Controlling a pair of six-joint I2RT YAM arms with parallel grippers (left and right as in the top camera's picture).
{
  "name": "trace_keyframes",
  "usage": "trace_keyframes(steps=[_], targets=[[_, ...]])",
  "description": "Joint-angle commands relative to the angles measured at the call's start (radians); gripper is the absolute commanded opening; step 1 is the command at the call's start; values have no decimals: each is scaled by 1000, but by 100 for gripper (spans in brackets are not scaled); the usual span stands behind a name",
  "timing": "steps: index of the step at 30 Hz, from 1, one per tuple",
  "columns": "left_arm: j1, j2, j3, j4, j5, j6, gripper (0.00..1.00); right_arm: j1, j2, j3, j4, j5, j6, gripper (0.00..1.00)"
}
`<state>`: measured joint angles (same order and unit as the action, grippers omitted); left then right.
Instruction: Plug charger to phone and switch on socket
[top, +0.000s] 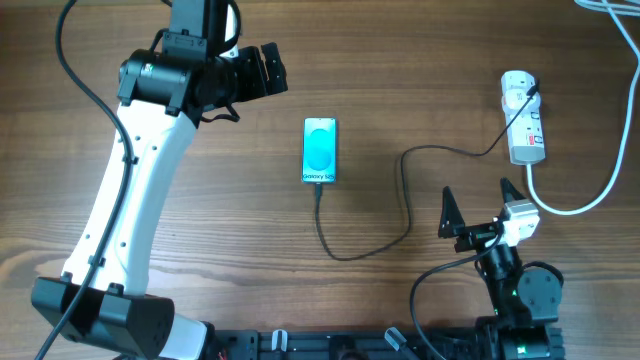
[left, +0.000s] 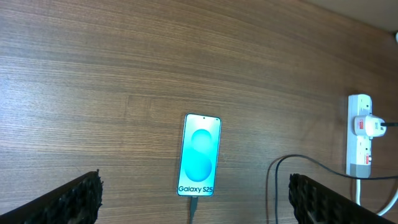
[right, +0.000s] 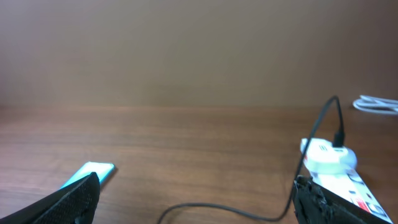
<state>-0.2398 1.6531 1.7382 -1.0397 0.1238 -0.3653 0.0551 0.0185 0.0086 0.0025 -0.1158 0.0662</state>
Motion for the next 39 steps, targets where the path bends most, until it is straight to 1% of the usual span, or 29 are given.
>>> trace_keyframes(steps=[1,8,39], targets=[[2,5,-5,2,-10,-10,100,-9,-15,-3,-4,47,-40,100],[2,5,-5,2,-10,-10,100,-11,-15,-3,-5,56,-93,100],[2,5,-5,2,-10,-10,100,-11,-15,-3,-2,52,-91,100]])
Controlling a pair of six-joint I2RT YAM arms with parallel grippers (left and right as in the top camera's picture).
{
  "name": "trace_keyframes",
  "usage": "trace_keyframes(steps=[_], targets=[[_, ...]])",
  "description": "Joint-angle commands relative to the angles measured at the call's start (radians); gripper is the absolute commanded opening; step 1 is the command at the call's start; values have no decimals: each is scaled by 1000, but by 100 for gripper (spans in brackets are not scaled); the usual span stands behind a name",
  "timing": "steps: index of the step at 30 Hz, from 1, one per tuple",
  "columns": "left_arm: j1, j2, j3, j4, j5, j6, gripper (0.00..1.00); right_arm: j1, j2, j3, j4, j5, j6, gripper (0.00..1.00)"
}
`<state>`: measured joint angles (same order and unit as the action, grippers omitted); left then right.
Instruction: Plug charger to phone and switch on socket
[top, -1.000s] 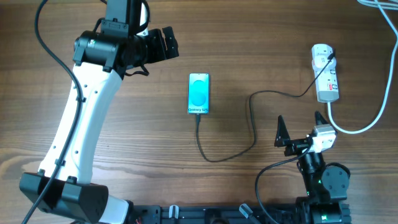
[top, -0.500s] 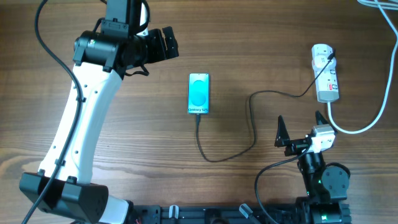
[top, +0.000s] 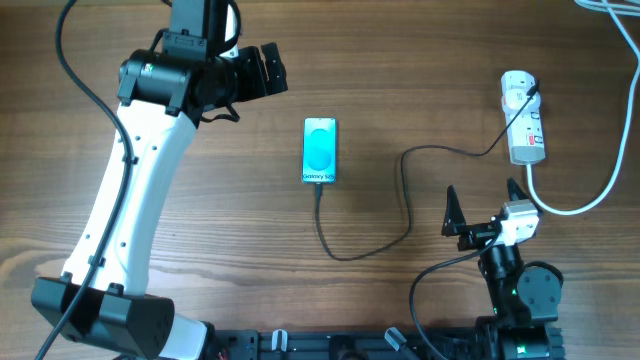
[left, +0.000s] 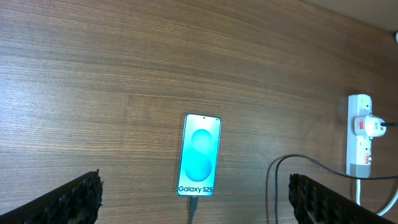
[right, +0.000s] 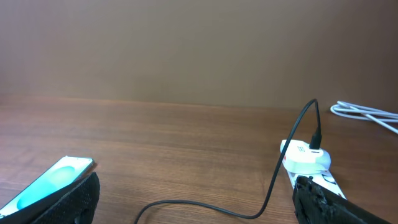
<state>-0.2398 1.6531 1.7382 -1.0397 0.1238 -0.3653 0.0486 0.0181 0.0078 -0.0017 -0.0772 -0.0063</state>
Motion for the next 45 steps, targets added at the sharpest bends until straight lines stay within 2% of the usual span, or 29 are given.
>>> trace_keyframes(steps=[1,12,15,21,29,32,37,45], targets=[[2,5,-5,2,-10,-9,100,-4,-14,-3,2,13,-19,100],[2,0,-10,-77,-52,-5,100,-4,-14,-3,2,13,-19,100],[2,-14,-61,-71,-77,-5,100,-4,-14,-3,2,13,-19,100],[2,-161,-333,64,-84,2,100,-4,-14,-3,2,13,-19,100],[5,-420,-727,328,-71,174,100,-4,-14,-3,2,13,-19,100],[26,-497,-821,407,-58,183,100,-4,-14,-3,2,13,-19,100],[95,-642,-991,584,119,377,100,-4,-14,-3,2,13,-19,100],[206,-895,-1215,642,131,388,100,-4,-14,-3,2,13,-19,100]])
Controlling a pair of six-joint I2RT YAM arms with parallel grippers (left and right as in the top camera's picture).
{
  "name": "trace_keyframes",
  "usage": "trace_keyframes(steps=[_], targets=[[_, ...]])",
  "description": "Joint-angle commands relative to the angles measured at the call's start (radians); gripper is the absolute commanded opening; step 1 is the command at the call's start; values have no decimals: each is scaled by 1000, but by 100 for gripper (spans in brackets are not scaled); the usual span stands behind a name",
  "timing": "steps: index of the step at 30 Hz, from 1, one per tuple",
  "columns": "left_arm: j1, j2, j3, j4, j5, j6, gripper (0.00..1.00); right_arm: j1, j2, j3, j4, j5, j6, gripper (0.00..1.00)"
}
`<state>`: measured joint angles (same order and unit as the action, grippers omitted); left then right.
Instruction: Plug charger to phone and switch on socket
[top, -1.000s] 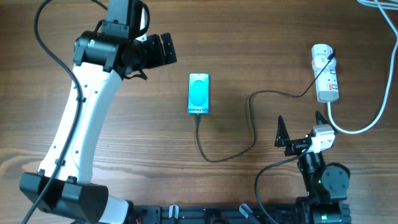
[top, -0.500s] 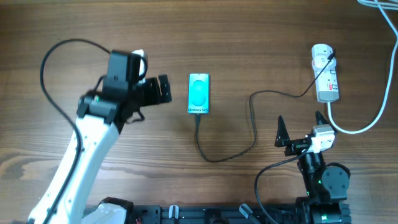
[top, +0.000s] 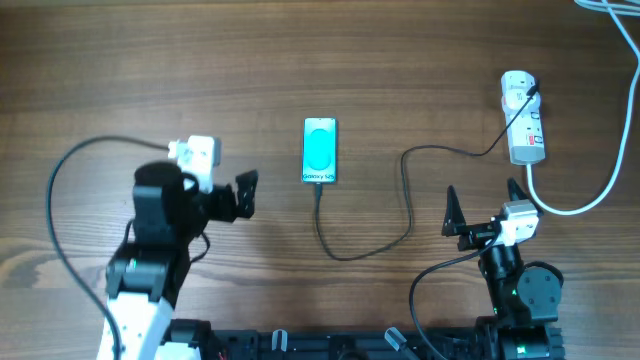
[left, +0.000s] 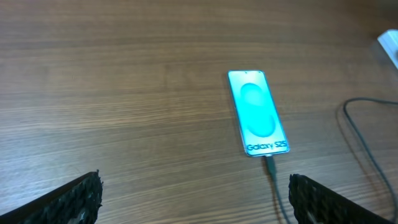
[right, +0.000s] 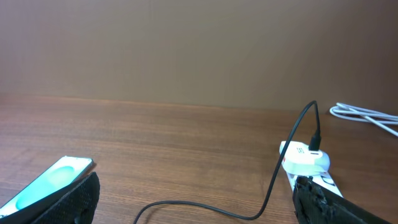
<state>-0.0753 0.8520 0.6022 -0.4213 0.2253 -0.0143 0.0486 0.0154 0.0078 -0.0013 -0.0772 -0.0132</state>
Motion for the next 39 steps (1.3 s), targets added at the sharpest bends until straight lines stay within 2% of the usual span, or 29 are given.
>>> trace_keyframes(steps=[1,10,15,20,33,39], targets=[[55,-146,-116,42,29,37,100,-4,-12,-3,2,13,-12,100],[69,-526,-310,97,29,36,100,-4,-12,-3,2,13,-12,100],[69,-648,-380,104,28,36,100,-4,-8,-3,2,13,-12,98],[89,-701,-417,110,28,33,100,-4,-8,-3,2,13,-12,100],[95,-821,-587,359,-14,-73,100,-4,-8,-3,2,13,-12,100],[95,-850,-596,361,-68,-73,100,-4,-8,-3,2,13,-12,100]])
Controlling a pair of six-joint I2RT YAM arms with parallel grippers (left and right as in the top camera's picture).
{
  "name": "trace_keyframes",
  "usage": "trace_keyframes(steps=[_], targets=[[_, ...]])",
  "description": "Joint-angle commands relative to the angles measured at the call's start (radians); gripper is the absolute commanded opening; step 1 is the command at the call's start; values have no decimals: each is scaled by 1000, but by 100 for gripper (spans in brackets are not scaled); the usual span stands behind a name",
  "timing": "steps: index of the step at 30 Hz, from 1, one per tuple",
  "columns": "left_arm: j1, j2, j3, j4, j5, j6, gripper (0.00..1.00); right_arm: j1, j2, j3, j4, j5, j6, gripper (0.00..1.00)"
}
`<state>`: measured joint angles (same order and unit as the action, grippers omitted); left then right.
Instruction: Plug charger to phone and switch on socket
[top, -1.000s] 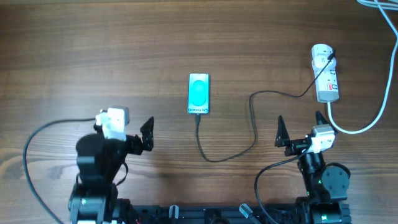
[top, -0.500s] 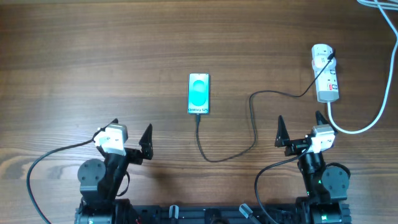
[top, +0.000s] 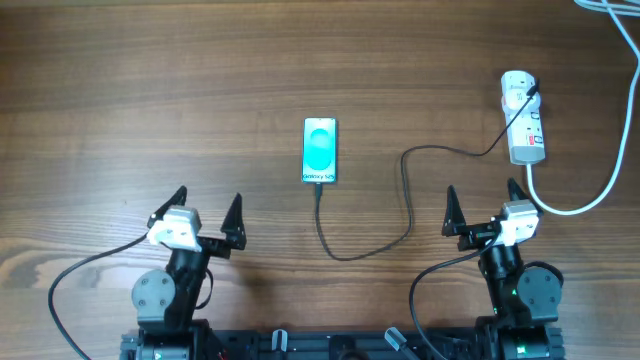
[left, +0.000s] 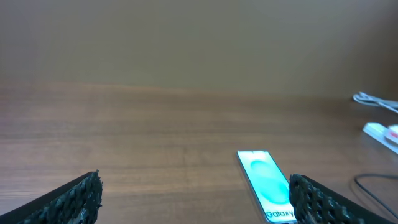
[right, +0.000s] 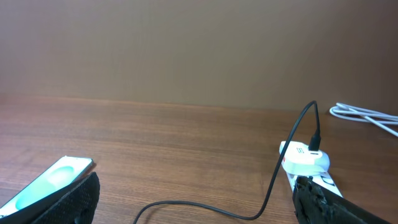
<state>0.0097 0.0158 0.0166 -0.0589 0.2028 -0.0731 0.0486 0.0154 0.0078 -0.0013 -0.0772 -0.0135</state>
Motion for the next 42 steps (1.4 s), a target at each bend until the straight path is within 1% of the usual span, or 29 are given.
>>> trace_keyframes(steps=[1,4,9,12,14,15,42], targets=[[10,-13,-11,-3,-52,-14,100,-4,-8,-3,2,13,-12,100],[10,-13,-11,-8,-84,-12,100,-4,-8,-3,2,13,-11,100],[13,-13,-11,-10,-94,66,100,-4,-8,-3,2,13,-11,100],[13,-13,-11,-17,-166,66,100,-4,-8,-3,2,13,-11,100],[13,-13,-11,-17,-187,75,100,-4,-8,-3,2,13,-11,100],[13,-13,-11,-17,-186,96,100,-4,-8,-3,2,13,-12,100],[13,-13,-11,-16,-185,95,100,-4,-8,-3,2,13,-11,100]])
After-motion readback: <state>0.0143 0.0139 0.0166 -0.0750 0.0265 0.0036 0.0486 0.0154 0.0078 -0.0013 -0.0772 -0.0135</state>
